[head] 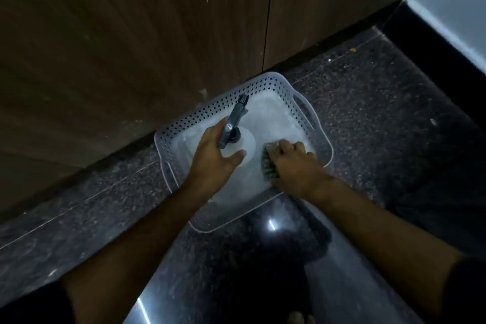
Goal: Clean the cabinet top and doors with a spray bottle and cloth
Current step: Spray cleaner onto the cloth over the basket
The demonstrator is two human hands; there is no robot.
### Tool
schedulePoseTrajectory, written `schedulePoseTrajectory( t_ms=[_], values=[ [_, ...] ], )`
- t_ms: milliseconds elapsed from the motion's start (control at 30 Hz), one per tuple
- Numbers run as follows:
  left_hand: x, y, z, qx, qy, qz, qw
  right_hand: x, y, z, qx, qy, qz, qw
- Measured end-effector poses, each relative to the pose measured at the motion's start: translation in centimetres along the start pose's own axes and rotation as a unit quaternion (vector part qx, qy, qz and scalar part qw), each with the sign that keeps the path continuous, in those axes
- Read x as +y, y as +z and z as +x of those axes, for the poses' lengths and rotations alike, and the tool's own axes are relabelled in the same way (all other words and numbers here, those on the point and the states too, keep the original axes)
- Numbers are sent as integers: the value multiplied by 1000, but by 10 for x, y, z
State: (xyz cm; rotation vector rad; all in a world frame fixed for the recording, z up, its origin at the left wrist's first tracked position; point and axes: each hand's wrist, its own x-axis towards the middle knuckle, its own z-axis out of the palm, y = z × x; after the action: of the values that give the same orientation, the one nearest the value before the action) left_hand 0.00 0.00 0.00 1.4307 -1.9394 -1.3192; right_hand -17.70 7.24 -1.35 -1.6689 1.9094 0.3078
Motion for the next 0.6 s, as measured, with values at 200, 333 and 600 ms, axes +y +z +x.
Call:
schedulePoseTrajectory(
  t_ms=[200, 333, 600],
  values=[
    [2, 8, 22, -22, 17, -113, 993, -8, 18, 18, 32, 38, -33, 998],
    [14, 13, 34, -36, 47, -155, 986, -5, 11, 30, 61, 17, -5, 998],
    [38, 6, 19, -47, 80, -108, 990, 26, -13, 16, 183, 27, 505, 843]
  ],
)
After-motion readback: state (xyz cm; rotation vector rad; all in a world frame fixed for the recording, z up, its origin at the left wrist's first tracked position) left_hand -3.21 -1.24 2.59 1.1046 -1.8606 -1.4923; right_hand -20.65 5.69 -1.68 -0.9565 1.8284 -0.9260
